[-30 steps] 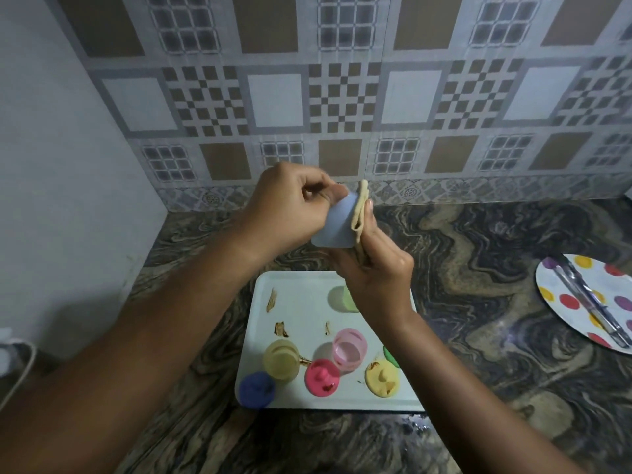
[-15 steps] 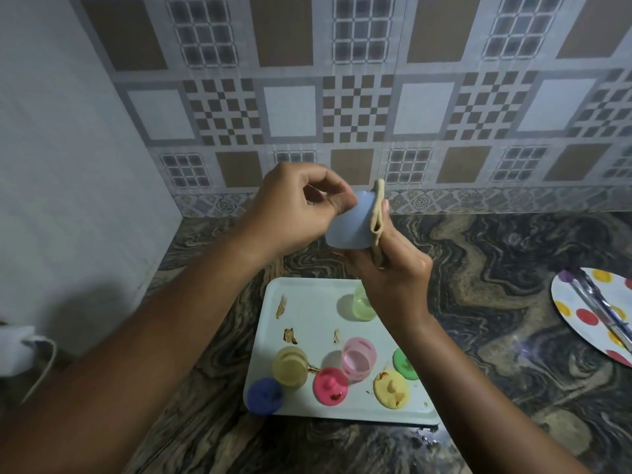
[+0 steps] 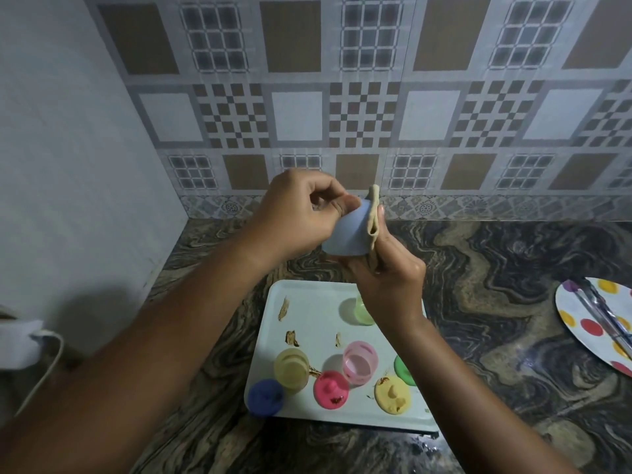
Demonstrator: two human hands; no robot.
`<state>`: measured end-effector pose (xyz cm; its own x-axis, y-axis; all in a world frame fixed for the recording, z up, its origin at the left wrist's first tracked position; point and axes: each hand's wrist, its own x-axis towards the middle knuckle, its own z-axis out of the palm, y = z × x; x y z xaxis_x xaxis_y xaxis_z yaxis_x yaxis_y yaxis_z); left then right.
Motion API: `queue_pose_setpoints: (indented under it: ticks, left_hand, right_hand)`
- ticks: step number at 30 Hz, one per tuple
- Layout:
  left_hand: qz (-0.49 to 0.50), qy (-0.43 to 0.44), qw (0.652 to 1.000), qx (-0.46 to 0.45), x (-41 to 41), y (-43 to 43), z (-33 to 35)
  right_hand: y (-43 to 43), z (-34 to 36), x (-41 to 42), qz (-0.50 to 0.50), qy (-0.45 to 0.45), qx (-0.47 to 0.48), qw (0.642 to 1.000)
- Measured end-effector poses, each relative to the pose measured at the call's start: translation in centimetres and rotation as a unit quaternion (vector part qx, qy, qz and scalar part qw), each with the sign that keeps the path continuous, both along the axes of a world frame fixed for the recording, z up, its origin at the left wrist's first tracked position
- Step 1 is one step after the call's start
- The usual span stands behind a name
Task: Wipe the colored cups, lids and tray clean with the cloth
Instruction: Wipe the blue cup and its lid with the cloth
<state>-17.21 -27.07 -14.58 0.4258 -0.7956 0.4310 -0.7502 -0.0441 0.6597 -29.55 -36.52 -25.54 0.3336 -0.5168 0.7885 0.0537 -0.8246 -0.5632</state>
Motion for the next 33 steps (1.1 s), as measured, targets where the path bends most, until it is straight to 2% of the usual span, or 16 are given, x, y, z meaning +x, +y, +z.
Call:
queue_pose_setpoints:
  ticks: [3,7,8,11,14,18,21,22,24,27,29,31,33]
  left_hand:
    - [-0.015,0.133,0.991,0.003,1.0,0.4,-0.5]
    - [-0.028,0.206,0.978,0.005,1.3,0.5,-0.3]
    - [-0.028,0.197,0.98,0.011,1.3,0.5,-0.1]
    - [-0.01,0.063,0.997,0.052,0.9,0.4,0.5]
    - [0.0,-0.001,0.999,0.032,0.0,0.4,0.3]
    - [-0.003,0.079,0.996,0.043,0.9,0.7,0.0]
    - [-0.05,0.201,0.977,0.042,1.4,0.7,0.0]
    - [-0.057,0.218,0.974,0.036,1.3,0.7,0.2]
    - [-0.04,0.167,0.984,0.037,1.1,0.5,0.5]
    - [-0.005,0.02,0.998,0.054,0.5,0.5,0.3]
    - [0.0,-0.024,0.999,0.031,-0.1,0.5,-0.1]
    - [-0.003,-0.028,1.0,0.011,0.1,0.5,-0.4]
    - [-0.009,0.035,0.999,0.022,0.8,0.7,-0.5]
  right_hand:
    - [0.0,0.1,-0.2,0.016,-0.032,0.08,0.996]
    - [0.1,0.2,-0.2,0.031,-0.035,0.089,0.995]
    - [0.1,0.1,-0.1,0.029,-0.022,0.071,0.997]
    - [0.1,-0.6,0.2,-0.001,0.025,-0.006,1.0]
    - [0.4,-0.6,0.2,0.007,0.012,0.024,1.0]
    - [0.7,-0.4,-0.2,0.046,-0.041,0.115,0.991]
    - [0.8,0.1,-0.2,0.058,-0.041,0.137,0.988]
    - [0.7,0.0,-0.1,0.06,-0.039,0.132,0.989]
    - [0.6,-0.3,-0.1,0.041,-0.024,0.078,0.996]
    - [0.1,-1.2,0.0,-0.021,0.029,-0.014,0.999]
    - [0.0,-1.4,-0.1,-0.022,0.029,-0.018,0.999]
    - [0.1,-1.2,-0.1,-0.006,0.011,0.017,1.0]
    - [0.2,-0.9,-0.3,0.017,-0.016,0.054,0.998]
